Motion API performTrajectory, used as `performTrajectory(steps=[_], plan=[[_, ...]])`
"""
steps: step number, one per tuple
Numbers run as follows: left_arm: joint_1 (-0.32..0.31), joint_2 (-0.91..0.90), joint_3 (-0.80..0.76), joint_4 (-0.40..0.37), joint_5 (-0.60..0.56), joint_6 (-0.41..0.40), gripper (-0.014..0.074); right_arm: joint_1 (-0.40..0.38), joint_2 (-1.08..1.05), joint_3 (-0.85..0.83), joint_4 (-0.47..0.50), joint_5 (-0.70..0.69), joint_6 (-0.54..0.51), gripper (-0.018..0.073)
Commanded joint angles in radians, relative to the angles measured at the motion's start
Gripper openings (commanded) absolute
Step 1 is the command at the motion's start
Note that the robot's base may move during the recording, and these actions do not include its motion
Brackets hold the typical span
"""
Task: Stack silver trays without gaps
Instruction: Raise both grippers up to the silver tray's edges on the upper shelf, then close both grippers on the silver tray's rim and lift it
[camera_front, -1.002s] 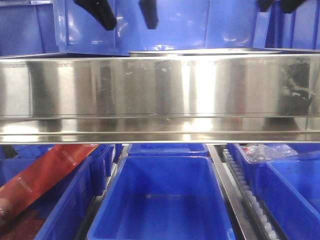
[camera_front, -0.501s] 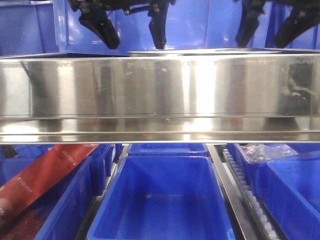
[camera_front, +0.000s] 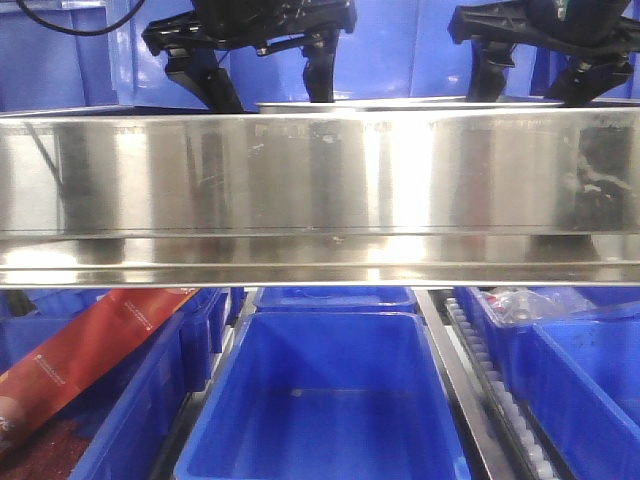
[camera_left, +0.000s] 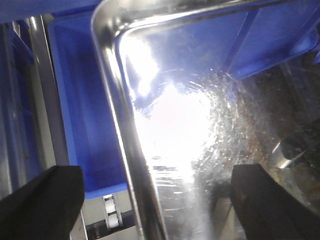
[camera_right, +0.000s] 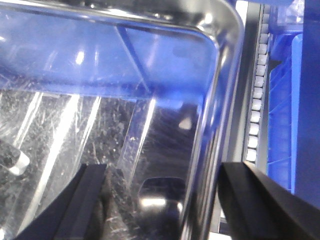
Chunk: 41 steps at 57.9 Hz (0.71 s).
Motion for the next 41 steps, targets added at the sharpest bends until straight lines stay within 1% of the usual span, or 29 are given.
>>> performTrajectory(steps=[1, 10, 29, 32, 34, 38, 41], plan=[[0.005, -0.003, -0.005, -0.011, -0.027, -0.013, 0.0498, 0.002, -0.003, -0.011, -0.011, -0.022, 0.001, 0.0349], [0.005, -0.002, -0.005, -0.040, -0.046, -0.014, 0.0498, 0.002, -0.003, -0.011, -0.011, -0.022, 0.001, 0.0349], [0.005, 0.013, -0.005, -0.064, -0.045, -0.015, 0.0488, 0.002, -0.003, -0.011, -0.011, -0.022, 0.001, 0.0349], [0.005, 0.013, -0.005, -0.074, -0.045, -0.015, 0.0462, 0.002, -0.003, -0.011, -0.011, -0.022, 0.001, 0.0344], [0.005, 0.013, -0.005, -0.078, -0.047, -0.015, 0.0437, 0.002, -0.003, -0.011, -0.011, -0.022, 0.001, 0.0323], [0.005, 0.013, -0.005, -0.085, -0.049, -0.015, 0.0348, 0.002, -0.003, -0.011, -0.011, -0.022, 0.001, 0.0256], [0.005, 0.013, -0.005, -0.085, -0.049, -0.015, 0.0237, 0.002, -0.003, -0.011, -0.011, -0.022, 0.001, 0.0190]])
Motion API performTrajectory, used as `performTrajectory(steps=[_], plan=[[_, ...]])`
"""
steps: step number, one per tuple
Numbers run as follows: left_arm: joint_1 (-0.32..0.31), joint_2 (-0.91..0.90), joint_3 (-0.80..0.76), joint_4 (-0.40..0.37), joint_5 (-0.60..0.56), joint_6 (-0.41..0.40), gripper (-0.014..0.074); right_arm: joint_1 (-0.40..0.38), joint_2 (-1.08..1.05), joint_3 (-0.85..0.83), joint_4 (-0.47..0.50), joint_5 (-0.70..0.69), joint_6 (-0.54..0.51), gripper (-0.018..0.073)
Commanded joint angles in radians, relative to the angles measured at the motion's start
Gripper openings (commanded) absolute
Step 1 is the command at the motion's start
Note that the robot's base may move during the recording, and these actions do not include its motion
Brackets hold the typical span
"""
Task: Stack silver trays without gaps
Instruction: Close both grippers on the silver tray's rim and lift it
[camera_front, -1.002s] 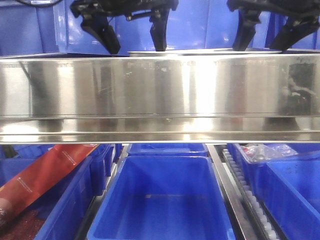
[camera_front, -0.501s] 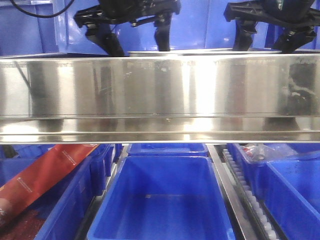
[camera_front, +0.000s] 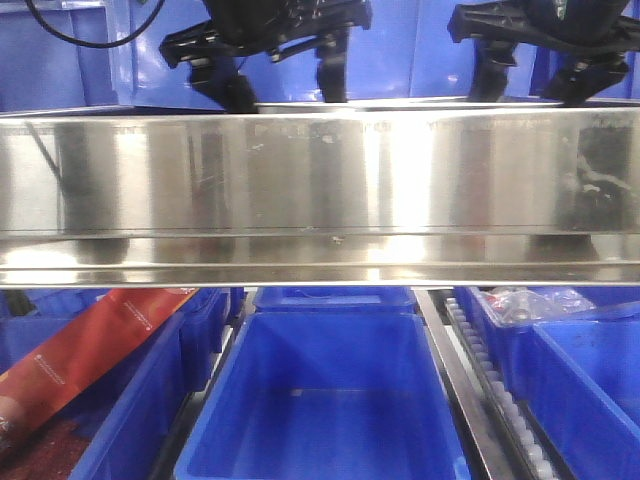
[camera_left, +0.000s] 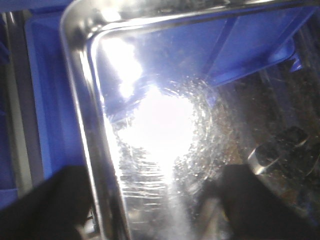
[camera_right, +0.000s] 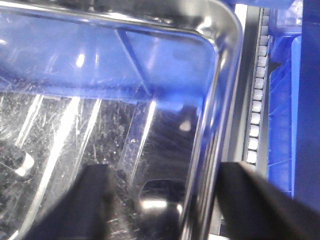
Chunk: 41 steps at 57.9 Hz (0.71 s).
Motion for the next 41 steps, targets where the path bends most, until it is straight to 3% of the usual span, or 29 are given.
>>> performTrajectory(steps=[1, 8, 10, 12, 41], plan=[[0.005, -0.001, -0.005, -0.018, -0.014, -0.008, 0.0206, 0.002, -0.003, -0.011, -0.003, -0.017, -0.001, 0.0153], [0.005, -0.001, -0.005, -0.018, -0.014, -0.008, -0.0045, 0.002, -0.003, -0.011, -0.003, -0.017, -0.001, -0.0060], [0.005, -0.001, -0.005, -0.016, -0.014, -0.008, -0.0020, 0.002, -0.003, -0.011, -0.003, -0.014, -0.001, -0.0101], [0.005, -0.001, -0.005, -0.014, -0.014, -0.008, 0.0000, 0.002, -0.003, -0.011, -0.003, -0.013, -0.001, -0.0085], [0.005, -0.042, -0.114, -0.016, 0.110, -0.008, -0.0017, 0.002, -0.098, -0.011, -0.003, 0.015, -0.001, -0.0081]])
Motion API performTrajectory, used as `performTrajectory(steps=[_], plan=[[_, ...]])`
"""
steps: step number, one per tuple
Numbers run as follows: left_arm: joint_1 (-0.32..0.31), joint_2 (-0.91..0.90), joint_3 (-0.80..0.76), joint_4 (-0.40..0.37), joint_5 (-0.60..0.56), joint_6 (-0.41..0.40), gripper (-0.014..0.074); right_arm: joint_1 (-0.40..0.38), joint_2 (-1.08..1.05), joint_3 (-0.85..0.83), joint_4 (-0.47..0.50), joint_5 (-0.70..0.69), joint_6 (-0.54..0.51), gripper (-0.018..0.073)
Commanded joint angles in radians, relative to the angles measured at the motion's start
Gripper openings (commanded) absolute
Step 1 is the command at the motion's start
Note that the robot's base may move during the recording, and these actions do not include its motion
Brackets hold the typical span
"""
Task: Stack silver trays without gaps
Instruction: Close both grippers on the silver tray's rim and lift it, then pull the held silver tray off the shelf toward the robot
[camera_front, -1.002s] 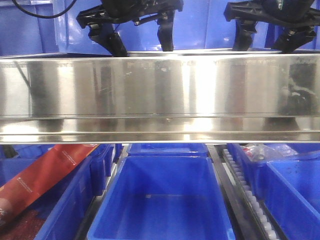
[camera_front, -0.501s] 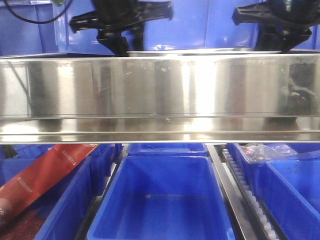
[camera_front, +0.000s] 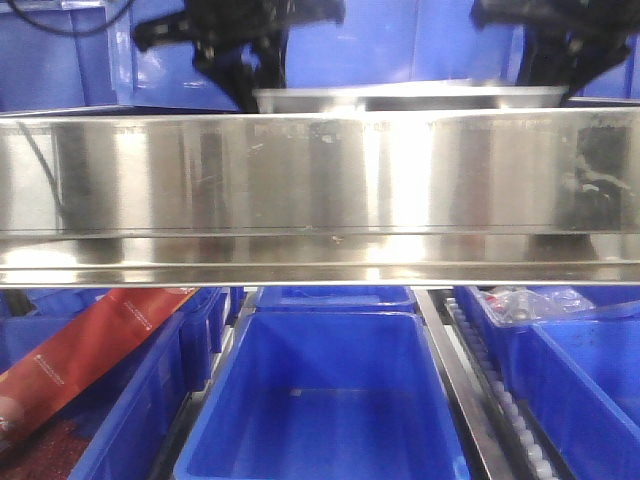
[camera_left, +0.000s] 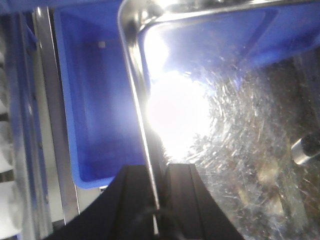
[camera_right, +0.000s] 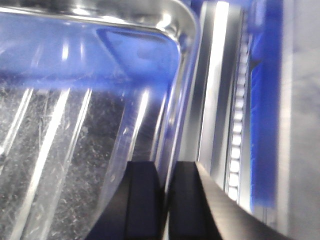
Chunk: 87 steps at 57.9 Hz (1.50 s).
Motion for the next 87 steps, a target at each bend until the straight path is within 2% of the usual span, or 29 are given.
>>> performTrajectory(steps=[1, 14, 30, 41, 57, 67, 77, 87], plan=[[-0.016, -0.035, -0.057, -0.052, 0.008, 0.010, -0.0017, 0.013, -0.049, -0.009, 0.035, -0.010, -0.028, -0.0081], [-0.018, -0.055, -0.154, -0.054, 0.135, 0.010, -0.0017, 0.013, -0.116, -0.009, 0.035, 0.064, -0.028, -0.0081], [-0.027, -0.102, -0.199, -0.052, 0.181, 0.010, -0.0017, 0.013, -0.176, -0.009, 0.035, 0.109, -0.028, -0.0081], [-0.027, -0.135, -0.210, -0.031, 0.131, 0.010, -0.0017, 0.013, -0.231, -0.013, 0.035, 0.056, -0.028, -0.0081], [-0.027, -0.168, -0.217, -0.003, 0.044, 0.010, -0.0017, 0.013, -0.262, -0.119, 0.035, -0.018, -0.028, -0.0081], [-0.027, -0.171, -0.217, 0.000, -0.052, 0.010, -0.0017, 0.013, -0.262, -0.146, 0.035, -0.151, -0.028, -0.0081], [-0.027, -0.171, -0.217, 0.043, -0.170, 0.010, -0.0017, 0.013, -0.262, -0.146, 0.035, -0.254, -0.028, -0.0081], [-0.027, -0.171, -0.217, 0.108, -0.254, 0.010, -0.0017, 0.013, -0.262, -0.146, 0.035, -0.265, -0.028, -0.0081]])
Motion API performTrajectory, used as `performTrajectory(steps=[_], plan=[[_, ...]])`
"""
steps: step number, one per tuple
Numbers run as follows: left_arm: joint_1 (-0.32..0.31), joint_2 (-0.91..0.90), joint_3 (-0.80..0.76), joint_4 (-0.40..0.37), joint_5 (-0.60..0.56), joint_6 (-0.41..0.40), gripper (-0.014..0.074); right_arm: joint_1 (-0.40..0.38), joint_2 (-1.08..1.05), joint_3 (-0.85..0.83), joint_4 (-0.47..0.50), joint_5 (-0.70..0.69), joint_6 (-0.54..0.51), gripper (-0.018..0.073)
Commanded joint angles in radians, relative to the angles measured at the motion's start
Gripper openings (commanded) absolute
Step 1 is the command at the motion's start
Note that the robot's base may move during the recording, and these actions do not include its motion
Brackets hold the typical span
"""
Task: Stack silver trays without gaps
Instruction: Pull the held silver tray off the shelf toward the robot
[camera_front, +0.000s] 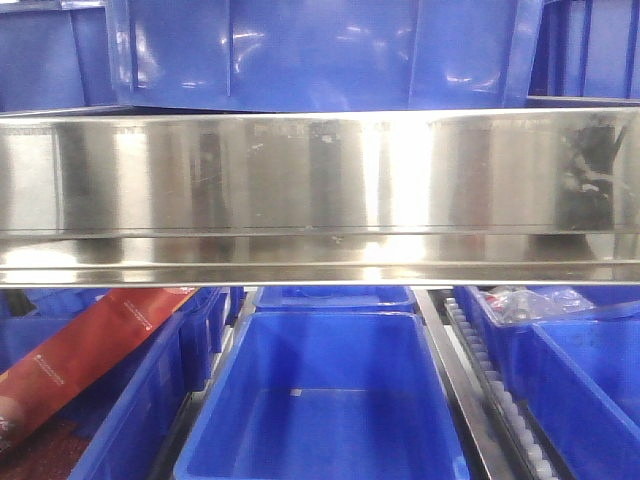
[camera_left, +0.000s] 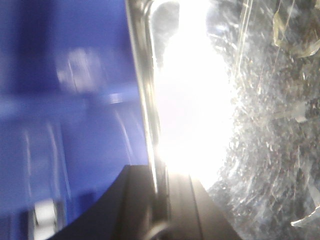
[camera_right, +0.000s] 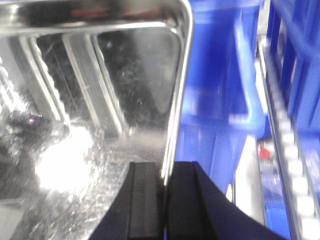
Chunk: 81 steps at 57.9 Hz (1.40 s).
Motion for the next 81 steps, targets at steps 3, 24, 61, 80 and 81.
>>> performTrajectory(steps=[3, 24, 61, 80, 81], plan=[[-0.014, -0.017, -0.012, 0.000, -0.110, 0.014, -0.0017, 0.013, -0.014, -0.010, 0.033, -0.053, -0.025, -0.0081], [-0.014, -0.017, -0.012, 0.007, -0.110, 0.014, -0.0017, 0.013, -0.014, -0.010, 0.033, -0.053, -0.025, -0.0081], [-0.014, -0.017, -0.012, 0.007, -0.110, 0.014, -0.0017, 0.013, -0.014, -0.010, 0.033, -0.053, -0.025, -0.0081], [-0.014, -0.017, -0.012, 0.007, -0.110, 0.014, -0.0017, 0.013, -0.014, -0.010, 0.033, -0.053, -0.025, -0.0081], [-0.014, -0.017, -0.012, 0.007, -0.110, 0.014, -0.0017, 0.013, -0.014, -0.010, 0.033, -0.053, -0.025, -0.0081]])
